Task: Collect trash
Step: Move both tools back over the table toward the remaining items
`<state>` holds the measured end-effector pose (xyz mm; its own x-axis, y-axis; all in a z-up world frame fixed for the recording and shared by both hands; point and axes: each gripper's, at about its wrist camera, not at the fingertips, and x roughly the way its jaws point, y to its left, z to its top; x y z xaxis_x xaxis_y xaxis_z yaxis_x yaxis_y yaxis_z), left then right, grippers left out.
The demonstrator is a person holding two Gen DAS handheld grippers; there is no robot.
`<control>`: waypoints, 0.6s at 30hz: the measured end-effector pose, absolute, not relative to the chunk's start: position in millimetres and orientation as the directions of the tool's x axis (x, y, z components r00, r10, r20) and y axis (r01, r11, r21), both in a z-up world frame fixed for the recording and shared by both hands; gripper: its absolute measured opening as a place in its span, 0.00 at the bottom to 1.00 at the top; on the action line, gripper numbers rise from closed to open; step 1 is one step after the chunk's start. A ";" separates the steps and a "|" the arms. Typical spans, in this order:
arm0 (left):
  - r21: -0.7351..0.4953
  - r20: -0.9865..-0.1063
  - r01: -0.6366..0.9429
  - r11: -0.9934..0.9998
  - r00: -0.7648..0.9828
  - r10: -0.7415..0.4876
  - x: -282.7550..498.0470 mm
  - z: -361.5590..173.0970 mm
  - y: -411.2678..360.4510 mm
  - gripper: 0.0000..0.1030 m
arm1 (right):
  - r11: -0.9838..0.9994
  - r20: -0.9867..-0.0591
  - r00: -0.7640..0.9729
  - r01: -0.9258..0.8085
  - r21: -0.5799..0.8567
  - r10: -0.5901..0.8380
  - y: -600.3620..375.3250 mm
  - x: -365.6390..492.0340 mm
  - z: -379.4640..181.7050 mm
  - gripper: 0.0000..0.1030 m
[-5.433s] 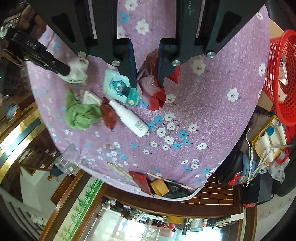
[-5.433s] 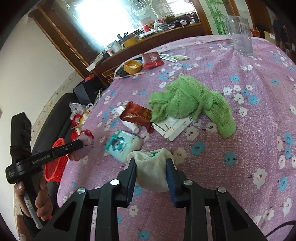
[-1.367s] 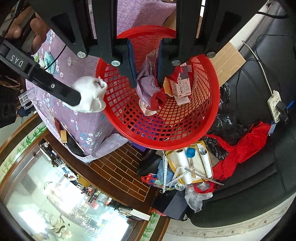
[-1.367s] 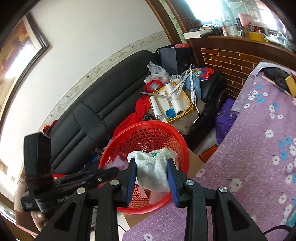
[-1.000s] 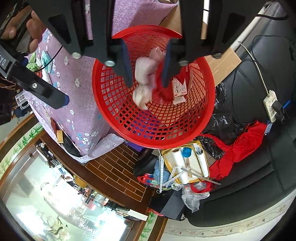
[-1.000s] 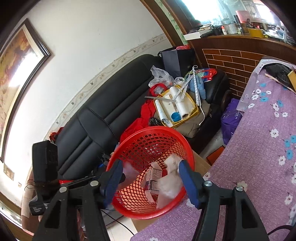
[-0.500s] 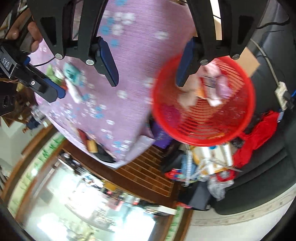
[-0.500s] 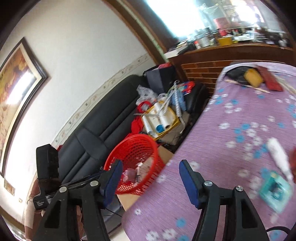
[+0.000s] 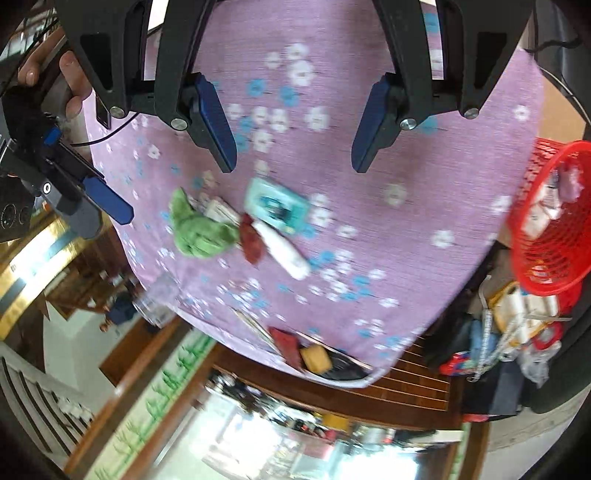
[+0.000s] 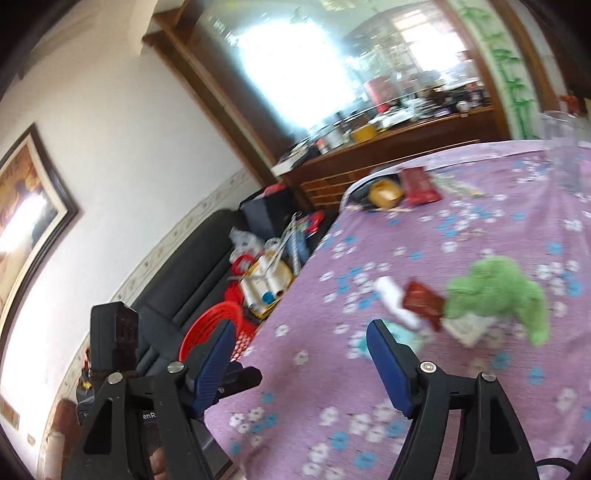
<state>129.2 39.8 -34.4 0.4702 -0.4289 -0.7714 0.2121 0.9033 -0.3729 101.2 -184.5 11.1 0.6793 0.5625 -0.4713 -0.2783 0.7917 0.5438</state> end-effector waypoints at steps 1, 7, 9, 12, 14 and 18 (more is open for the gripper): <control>-0.371 -0.776 0.219 0.902 0.460 -0.431 129.3 -34.9 29.7 0.63 | 0.793 -0.467 0.689 -0.265 0.548 0.554 -196.3 97.6 11.3 0.74; -0.361 -0.797 0.228 0.904 0.427 -0.427 128.7 -38.9 -9.0 0.63 | 0.793 -0.457 0.724 -0.203 0.575 0.517 -243.1 87.5 5.2 0.74; -0.356 -0.803 0.226 0.907 0.421 -0.421 130.1 -41.1 -17.1 0.63 | 0.792 -0.456 0.734 -0.180 0.583 0.503 -256.8 86.7 3.1 0.74; -0.349 -0.812 0.220 0.911 0.414 -0.411 132.1 -43.8 -26.4 0.63 | 0.793 -0.457 0.746 -0.155 0.589 0.485 -272.3 88.5 0.9 0.74; -0.346 -0.818 0.217 0.913 0.408 -0.407 133.9 -46.3 -29.8 0.63 | 0.793 -0.456 0.755 -0.137 0.593 0.471 -282.2 90.3 -1.4 0.74; -0.342 -0.828 0.201 0.918 0.398 -0.396 140.3 -52.1 -33.3 0.63 | 0.799 -0.471 0.759 -0.106 0.592 0.450 -295.1 96.8 -5.7 0.74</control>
